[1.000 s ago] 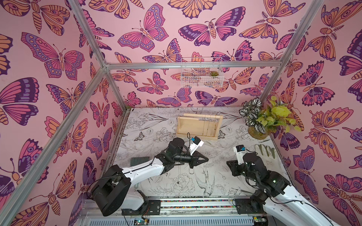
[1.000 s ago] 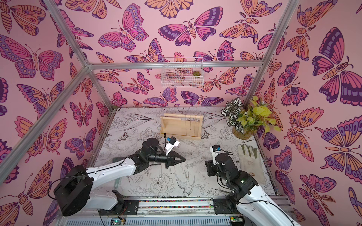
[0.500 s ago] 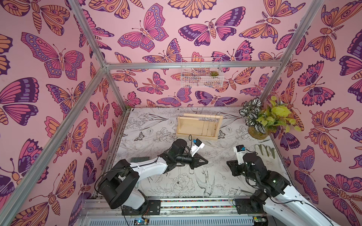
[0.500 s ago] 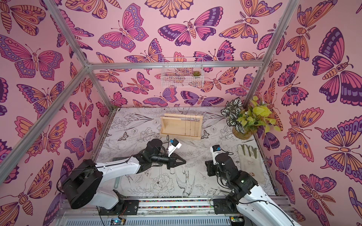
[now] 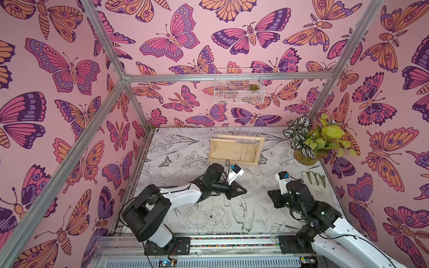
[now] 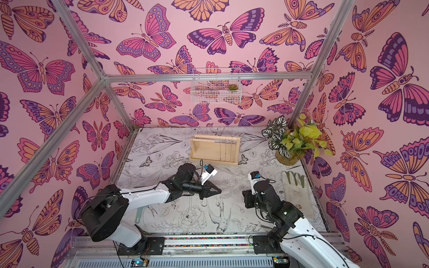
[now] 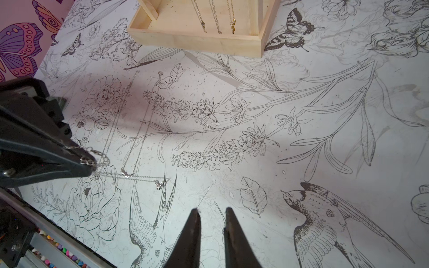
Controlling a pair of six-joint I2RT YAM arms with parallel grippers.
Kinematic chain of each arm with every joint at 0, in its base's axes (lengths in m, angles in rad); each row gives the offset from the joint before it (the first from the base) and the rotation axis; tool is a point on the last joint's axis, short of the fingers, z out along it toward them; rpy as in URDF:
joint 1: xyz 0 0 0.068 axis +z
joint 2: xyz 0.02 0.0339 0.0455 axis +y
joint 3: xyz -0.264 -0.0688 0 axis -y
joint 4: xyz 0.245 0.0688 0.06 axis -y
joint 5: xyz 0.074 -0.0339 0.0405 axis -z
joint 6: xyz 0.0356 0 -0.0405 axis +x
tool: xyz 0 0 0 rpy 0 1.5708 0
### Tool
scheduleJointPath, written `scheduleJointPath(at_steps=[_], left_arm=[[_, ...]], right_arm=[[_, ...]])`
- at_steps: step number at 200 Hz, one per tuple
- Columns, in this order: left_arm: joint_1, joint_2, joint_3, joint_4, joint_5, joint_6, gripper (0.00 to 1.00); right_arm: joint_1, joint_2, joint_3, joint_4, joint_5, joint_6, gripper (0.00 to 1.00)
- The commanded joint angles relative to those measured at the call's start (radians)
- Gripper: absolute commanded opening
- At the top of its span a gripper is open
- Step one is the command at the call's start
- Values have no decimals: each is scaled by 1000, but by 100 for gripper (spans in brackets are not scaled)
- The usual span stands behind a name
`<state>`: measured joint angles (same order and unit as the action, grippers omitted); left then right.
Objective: Take the necklace off the jewelry display stand
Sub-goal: Place the necklace at the center of the board.
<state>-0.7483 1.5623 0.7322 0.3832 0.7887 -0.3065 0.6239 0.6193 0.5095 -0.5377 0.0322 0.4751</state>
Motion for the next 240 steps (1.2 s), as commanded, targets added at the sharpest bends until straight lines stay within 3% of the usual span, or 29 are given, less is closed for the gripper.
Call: scheduleJointPath(at_steps=[1, 130, 164, 240], left_arm=[[33, 41, 32, -24, 13, 33, 0], [156, 316, 265, -84, 99, 73, 0], [169, 399, 328, -99, 119, 80, 6], [185, 506, 400, -162, 72, 126, 6]], right_arm=[[-3, 17, -7, 28, -9, 11, 23], [-4, 138, -2, 105, -7, -4, 23], [-4, 147, -18, 119, -9, 2, 23], [-4, 158, -26, 130, -4, 4, 23]])
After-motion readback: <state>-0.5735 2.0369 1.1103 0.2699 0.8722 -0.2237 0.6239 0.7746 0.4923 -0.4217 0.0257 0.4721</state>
